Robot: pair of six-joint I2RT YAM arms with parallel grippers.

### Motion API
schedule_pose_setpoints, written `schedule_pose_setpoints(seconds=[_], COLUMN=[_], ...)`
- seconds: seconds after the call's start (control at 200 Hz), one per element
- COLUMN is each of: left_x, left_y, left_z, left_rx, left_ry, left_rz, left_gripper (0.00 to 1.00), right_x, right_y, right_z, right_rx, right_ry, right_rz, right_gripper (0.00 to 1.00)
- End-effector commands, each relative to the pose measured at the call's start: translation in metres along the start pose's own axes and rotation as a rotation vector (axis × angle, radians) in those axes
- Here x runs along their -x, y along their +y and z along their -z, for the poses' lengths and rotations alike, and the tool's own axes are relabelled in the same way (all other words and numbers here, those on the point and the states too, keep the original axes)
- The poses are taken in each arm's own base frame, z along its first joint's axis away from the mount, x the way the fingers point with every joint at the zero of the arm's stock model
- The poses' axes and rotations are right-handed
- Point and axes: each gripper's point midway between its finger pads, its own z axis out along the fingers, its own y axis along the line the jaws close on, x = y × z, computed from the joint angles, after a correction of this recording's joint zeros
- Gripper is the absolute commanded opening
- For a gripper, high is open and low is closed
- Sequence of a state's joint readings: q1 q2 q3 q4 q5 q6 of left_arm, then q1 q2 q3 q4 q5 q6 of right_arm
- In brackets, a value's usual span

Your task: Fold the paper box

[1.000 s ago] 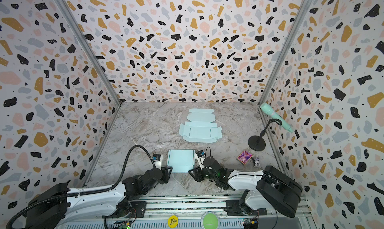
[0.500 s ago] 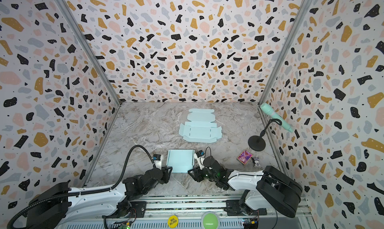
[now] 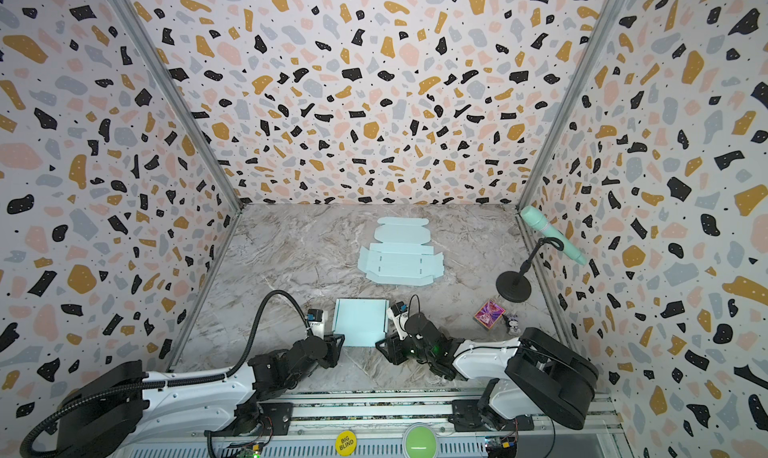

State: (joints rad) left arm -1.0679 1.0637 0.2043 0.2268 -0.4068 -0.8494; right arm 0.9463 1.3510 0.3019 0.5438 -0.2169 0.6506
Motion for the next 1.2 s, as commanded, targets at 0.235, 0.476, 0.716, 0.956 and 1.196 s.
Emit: schedule_pose_setpoints(seconds=[0.235, 0.476, 0.716, 0.956, 1.196], left_x=[0.005, 0.009, 0.012, 0.017, 0.018], left_y=[-0.005, -0.006, -0.004, -0.007, -0.006], left_z=[-0.004, -0.002, -0.003, -0.004, -0.006], left_rx=[-0.007, -0.001, 0.013, 0.016, 0.031], left_ry=[-0.024, -0.034, -0.045, -0.052, -0.053], left_rz=[-0.015, -0.017, -0.021, -0.021, -0.023], left_gripper=[0.39, 0.39, 0.39, 0.39, 0.39], right_x=[0.011, 0.014, 0.037, 0.089, 0.117], right_y=[0.007, -0.002, -0.022, -0.023, -0.05], right_z=[-0.001, 0.011, 0.032, 0.027, -0.006], right_rx=[0.033, -0.007, -0.12, -0.162, -0.169], right_ry=[-0.03, -0.043, -0.099, -0.149, -0.144], right_rz=[0.004, 0.003, 0.047, 0.133, 0.125], right_gripper=[0.4, 0.46, 0.55, 0.63, 0.65])
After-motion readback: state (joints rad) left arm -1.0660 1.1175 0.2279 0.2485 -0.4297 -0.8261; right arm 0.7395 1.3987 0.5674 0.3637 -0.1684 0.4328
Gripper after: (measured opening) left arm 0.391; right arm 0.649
